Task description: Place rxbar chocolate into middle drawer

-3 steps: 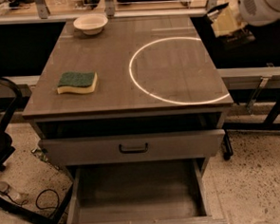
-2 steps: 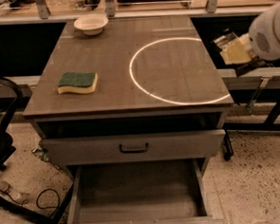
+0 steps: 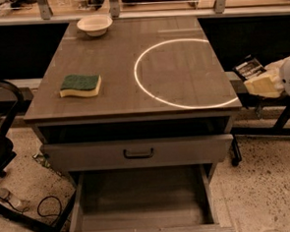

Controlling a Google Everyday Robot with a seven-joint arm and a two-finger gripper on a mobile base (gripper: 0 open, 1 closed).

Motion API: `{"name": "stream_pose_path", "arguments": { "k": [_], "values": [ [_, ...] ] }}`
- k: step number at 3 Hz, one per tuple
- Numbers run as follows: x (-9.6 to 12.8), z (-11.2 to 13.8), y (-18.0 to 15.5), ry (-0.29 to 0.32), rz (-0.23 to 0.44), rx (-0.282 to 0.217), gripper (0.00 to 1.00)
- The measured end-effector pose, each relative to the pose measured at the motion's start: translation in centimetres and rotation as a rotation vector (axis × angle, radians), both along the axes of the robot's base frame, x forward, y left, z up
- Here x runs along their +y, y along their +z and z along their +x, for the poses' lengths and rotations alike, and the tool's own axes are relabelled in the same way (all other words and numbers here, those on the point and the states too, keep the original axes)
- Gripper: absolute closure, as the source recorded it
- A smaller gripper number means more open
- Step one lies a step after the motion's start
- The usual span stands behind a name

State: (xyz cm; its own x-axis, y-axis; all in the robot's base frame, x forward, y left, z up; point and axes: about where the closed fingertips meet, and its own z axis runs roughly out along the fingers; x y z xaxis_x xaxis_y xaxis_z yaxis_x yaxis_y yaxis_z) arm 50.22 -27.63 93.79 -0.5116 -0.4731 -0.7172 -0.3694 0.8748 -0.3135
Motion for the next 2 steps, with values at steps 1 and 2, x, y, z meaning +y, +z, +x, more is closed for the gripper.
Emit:
{"name": "stream_pose_path", "arguments": {
  "k": [1, 2],
  "values": [
    [0.0, -0.5, -0.8, 0.011, -0.015, 0.004, 1.0],
    [-1.4, -3.3, -3.5, 0.0, -0.014, 0.028, 1.0]
  ]
}}
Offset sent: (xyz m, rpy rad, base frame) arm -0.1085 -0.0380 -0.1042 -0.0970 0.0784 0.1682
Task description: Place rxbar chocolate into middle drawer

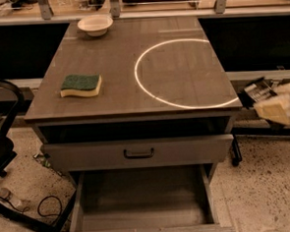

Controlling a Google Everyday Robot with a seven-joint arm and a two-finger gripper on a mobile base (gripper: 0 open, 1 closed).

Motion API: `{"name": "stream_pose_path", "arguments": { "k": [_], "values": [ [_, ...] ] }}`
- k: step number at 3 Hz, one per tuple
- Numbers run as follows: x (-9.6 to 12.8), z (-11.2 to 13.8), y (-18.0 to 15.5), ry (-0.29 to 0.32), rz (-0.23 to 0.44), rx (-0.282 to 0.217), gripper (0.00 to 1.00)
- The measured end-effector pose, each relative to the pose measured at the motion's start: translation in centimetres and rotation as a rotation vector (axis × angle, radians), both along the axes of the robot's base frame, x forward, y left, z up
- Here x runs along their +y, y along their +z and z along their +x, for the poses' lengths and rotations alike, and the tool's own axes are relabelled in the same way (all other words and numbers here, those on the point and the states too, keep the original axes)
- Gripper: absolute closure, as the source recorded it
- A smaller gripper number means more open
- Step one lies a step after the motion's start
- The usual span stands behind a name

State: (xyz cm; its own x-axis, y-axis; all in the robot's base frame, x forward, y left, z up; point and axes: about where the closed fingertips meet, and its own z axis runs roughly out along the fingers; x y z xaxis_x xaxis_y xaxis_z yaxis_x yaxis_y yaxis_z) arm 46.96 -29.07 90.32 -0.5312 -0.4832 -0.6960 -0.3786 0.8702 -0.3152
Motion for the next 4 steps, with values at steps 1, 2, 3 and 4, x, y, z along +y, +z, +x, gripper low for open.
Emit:
{"name": "stream_pose_path", "arguments": {
  "k": [1, 2, 3, 4],
  "values": [
    [-1.0, -6.0, -8.0, 0.038, 0.108, 0.144, 1.0],
    [0.9, -8.6, -12.4, 0.164, 0.173, 0.235, 1.0],
    [4.5, -10.6, -16.4, 0.396, 0.212, 0.319, 1.0],
    [6.7, -12.4, -18.8, 0.631, 0.207, 0.348, 1.0]
  ]
}}
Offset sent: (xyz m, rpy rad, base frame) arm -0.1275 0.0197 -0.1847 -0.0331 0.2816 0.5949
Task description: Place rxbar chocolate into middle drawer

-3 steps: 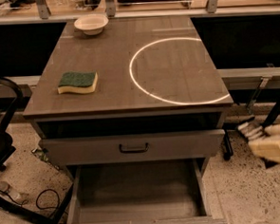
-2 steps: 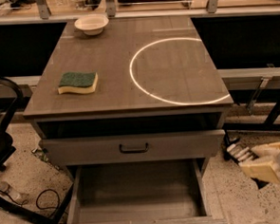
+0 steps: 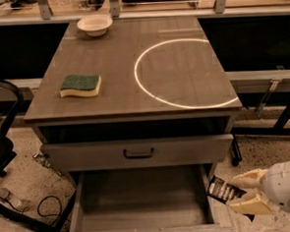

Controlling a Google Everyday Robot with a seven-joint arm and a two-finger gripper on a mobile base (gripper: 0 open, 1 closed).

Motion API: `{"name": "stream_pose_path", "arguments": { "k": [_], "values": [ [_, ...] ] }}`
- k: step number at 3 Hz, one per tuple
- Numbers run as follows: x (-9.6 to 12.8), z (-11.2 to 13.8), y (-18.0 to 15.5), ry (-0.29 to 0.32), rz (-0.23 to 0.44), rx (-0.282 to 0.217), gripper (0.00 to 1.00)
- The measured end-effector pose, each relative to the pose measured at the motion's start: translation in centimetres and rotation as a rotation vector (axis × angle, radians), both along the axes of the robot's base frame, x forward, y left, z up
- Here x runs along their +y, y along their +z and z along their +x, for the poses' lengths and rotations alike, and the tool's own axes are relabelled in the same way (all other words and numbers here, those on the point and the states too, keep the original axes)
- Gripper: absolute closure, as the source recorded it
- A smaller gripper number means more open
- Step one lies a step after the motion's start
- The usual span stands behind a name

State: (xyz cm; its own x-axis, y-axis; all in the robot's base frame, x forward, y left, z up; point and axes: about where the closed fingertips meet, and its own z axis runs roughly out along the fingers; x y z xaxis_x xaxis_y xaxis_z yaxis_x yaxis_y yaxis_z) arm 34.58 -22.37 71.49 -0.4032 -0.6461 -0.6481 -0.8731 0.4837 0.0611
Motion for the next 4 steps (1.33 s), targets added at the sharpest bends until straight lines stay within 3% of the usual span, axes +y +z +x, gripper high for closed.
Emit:
{"name": "stream_pose_path", "arguments": {
  "k": [1, 3, 4],
  "values": [
    [0.2, -0.4, -0.1, 0.078, -0.017, -0.042, 1.0],
    [0.9, 0.1, -0.7, 0.072, -0.034, -0.041, 1.0],
    [4.6, 1.3, -3.7, 0.13, -0.034, -0.024, 1.0]
  ]
}}
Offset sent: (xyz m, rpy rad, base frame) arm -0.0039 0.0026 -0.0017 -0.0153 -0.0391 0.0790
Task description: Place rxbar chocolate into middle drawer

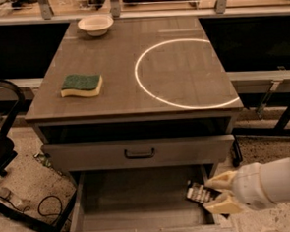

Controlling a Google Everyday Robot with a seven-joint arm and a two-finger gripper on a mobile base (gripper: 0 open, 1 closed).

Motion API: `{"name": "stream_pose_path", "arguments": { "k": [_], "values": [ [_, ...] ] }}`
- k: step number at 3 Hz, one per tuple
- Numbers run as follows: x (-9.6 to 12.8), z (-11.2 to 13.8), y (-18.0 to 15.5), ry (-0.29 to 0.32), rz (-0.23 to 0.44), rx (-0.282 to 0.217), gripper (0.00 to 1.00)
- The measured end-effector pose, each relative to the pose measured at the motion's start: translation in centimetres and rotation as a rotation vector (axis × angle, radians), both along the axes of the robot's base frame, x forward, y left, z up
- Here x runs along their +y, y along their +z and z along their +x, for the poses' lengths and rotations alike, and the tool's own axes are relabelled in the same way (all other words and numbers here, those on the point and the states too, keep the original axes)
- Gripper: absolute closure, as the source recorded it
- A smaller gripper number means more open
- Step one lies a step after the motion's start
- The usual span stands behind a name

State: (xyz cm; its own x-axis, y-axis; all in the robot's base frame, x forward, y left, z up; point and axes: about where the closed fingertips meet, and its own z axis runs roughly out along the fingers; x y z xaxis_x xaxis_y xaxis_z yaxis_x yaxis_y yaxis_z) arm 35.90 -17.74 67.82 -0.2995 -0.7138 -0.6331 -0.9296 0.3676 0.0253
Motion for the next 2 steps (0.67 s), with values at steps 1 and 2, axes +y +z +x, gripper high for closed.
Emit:
{"name": "stream_pose_path", "arguments": {
  "k": [1, 2],
  "values": [
    [6.4, 1.8, -4.3, 0.093, 0.011, 0.017, 1.0],
    [12.1, 3.1, -7.9, 0.16, 0.041, 0.02, 1.0]
  ]
}}
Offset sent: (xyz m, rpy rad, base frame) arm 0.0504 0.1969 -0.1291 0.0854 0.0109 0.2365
